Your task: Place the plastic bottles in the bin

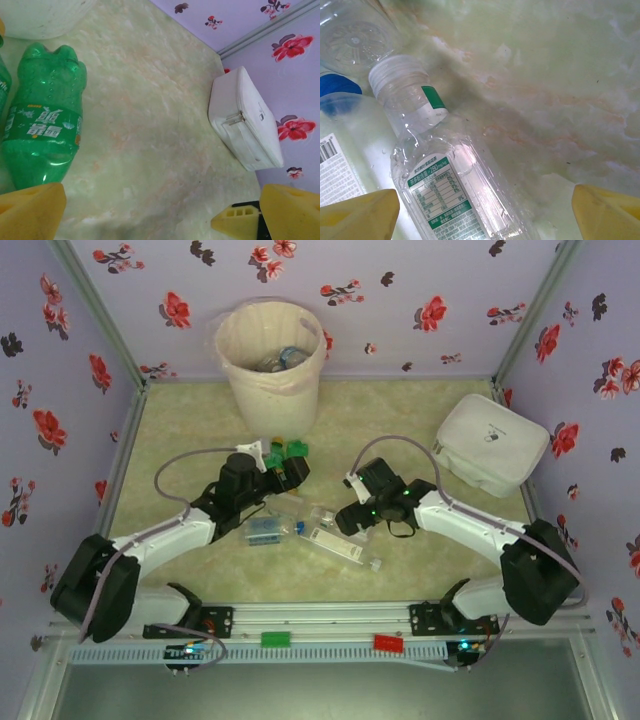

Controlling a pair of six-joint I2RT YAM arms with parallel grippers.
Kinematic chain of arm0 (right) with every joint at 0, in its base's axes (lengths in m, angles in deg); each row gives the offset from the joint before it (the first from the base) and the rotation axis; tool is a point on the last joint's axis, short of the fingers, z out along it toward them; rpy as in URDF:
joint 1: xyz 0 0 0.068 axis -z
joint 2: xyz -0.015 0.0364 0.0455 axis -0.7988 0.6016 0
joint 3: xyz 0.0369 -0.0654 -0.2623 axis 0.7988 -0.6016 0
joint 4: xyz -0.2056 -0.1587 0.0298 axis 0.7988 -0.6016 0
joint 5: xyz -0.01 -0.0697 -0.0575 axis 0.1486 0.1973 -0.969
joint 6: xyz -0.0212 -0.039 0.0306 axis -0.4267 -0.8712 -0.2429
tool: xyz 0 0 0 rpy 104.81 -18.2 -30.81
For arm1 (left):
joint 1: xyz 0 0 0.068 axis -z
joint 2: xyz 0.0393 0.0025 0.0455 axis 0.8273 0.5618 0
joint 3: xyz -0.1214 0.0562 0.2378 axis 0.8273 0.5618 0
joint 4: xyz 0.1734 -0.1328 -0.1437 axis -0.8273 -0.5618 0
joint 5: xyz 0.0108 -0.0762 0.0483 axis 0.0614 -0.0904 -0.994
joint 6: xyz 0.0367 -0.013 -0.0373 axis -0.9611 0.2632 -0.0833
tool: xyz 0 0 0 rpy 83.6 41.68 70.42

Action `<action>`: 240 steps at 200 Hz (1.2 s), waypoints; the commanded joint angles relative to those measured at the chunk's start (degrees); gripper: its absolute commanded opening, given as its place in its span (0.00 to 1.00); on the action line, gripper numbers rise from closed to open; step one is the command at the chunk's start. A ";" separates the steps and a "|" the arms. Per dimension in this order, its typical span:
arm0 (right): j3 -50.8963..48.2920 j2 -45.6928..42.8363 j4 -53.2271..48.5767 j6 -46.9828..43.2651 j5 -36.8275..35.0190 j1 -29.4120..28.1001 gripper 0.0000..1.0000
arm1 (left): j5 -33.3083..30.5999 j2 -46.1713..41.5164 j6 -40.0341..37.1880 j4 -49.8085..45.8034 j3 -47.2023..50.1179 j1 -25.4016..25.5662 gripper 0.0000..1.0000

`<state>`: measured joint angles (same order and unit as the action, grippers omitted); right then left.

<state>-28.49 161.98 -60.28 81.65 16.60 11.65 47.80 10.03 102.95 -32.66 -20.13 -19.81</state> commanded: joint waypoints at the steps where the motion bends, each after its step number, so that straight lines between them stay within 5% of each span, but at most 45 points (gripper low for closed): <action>1: -1.34 2.26 0.91 2.14 0.44 -0.38 0.90 | -0.30 0.86 0.98 3.97 -2.38 0.03 1.00; 75: 0.83 7.98 0.21 3.67 -2.10 -0.61 0.89 | -0.35 0.95 3.16 5.05 0.74 0.03 1.00; 145: -0.24 5.56 1.06 5.30 -3.16 -2.03 0.99 | -0.20 2.18 2.86 5.26 -0.64 0.03 1.00; 240: -0.82 11.27 5.69 7.88 -5.35 -2.23 0.93 | -0.15 1.91 3.20 5.49 -0.06 0.00 1.00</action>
<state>-29.23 171.23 -56.15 87.74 13.08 9.84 47.85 12.28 105.75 -28.86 -19.87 -19.81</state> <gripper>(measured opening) 0.942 0.998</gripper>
